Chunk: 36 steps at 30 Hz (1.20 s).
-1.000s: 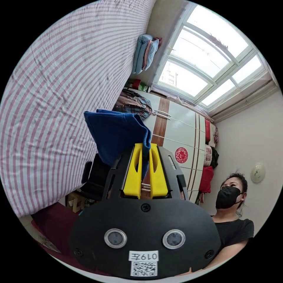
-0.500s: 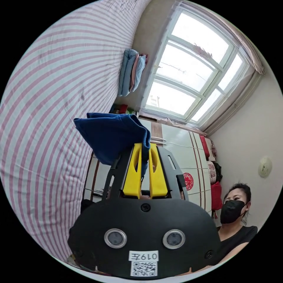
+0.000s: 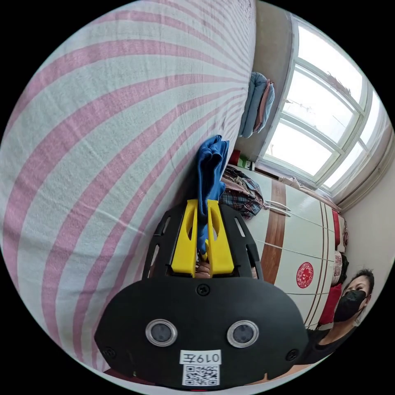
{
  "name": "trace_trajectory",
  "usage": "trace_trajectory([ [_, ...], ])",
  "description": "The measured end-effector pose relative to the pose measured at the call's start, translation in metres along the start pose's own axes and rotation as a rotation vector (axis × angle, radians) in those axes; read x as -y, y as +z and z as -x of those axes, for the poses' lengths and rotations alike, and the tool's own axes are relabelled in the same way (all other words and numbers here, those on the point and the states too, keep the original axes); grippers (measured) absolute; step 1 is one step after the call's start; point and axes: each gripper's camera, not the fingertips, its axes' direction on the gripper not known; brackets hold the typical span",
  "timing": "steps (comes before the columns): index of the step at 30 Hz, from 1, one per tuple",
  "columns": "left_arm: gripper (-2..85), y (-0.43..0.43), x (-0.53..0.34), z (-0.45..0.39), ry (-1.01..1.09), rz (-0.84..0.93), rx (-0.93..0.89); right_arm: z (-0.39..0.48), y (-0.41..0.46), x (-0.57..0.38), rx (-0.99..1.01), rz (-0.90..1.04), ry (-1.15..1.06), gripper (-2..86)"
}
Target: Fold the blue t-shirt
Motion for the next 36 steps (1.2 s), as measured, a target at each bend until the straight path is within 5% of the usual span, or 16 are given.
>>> trace_trajectory([
  [13, 1.0, 0.038, 0.005, 0.052, -0.008, 0.072, 0.157, 0.026, -0.024, 0.054, -0.276, 0.112, -0.041, 5.2],
  [23, 0.8, 0.129, -0.001, -0.007, 0.407, 0.148, 0.329, 0.022, -0.058, 0.037, -0.223, 0.121, -0.075, 5.6],
  [36, 0.7, 0.263, -0.032, 0.002, 0.562, 0.25, 0.746, 0.037, -0.095, -0.021, -0.343, 0.162, -0.121, 1.0],
])
